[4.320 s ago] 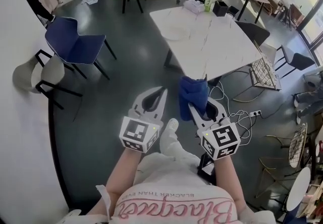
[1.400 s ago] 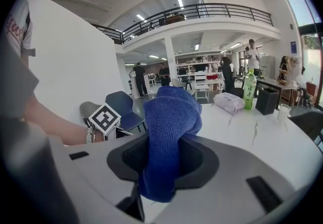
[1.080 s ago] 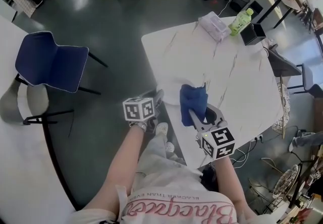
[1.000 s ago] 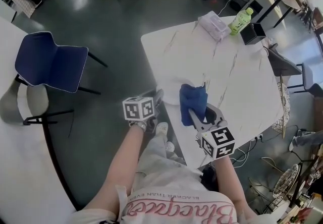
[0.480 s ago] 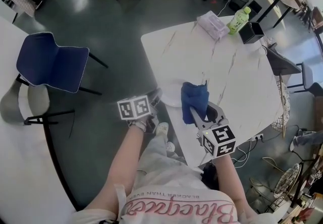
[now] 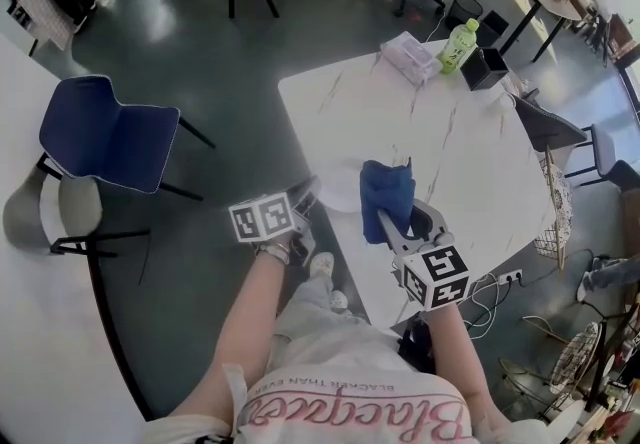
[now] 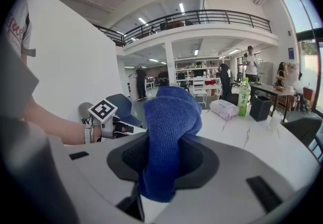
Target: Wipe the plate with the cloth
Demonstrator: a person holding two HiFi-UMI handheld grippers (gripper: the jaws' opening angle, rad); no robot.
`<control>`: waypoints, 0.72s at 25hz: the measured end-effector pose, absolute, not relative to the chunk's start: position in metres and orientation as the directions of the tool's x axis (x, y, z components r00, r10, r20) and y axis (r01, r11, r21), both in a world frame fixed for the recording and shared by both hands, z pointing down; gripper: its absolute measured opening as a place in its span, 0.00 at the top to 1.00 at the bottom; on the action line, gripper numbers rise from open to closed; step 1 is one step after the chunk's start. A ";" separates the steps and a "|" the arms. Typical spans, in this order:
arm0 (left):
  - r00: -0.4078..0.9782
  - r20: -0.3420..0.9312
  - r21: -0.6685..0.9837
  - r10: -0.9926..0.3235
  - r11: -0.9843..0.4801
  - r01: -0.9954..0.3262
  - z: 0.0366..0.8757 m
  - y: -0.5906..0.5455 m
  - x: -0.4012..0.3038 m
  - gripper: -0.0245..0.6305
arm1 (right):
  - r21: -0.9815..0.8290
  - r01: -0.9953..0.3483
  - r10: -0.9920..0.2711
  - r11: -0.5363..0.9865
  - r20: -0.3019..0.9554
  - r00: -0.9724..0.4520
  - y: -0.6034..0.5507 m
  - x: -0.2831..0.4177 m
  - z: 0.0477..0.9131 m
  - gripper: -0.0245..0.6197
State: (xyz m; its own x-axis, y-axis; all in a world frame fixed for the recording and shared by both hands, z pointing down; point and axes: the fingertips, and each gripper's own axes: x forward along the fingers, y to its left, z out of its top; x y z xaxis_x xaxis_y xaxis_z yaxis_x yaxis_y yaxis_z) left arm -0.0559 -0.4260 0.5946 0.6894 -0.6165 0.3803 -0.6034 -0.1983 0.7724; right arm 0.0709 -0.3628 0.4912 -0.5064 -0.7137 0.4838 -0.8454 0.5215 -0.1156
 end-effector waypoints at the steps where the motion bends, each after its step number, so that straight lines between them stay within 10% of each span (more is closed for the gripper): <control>1: 0.689 0.372 0.775 -0.622 -0.201 -0.599 0.591 -0.424 -0.056 0.93 | -0.114 -0.846 -0.718 0.520 0.478 -0.506 -0.360 0.072 0.488 0.77; 18: 0.734 0.177 0.728 -0.656 -0.414 -0.546 0.475 -0.395 -0.035 0.93 | -0.062 -0.883 -0.824 0.465 0.336 -0.457 -0.336 0.090 0.414 0.77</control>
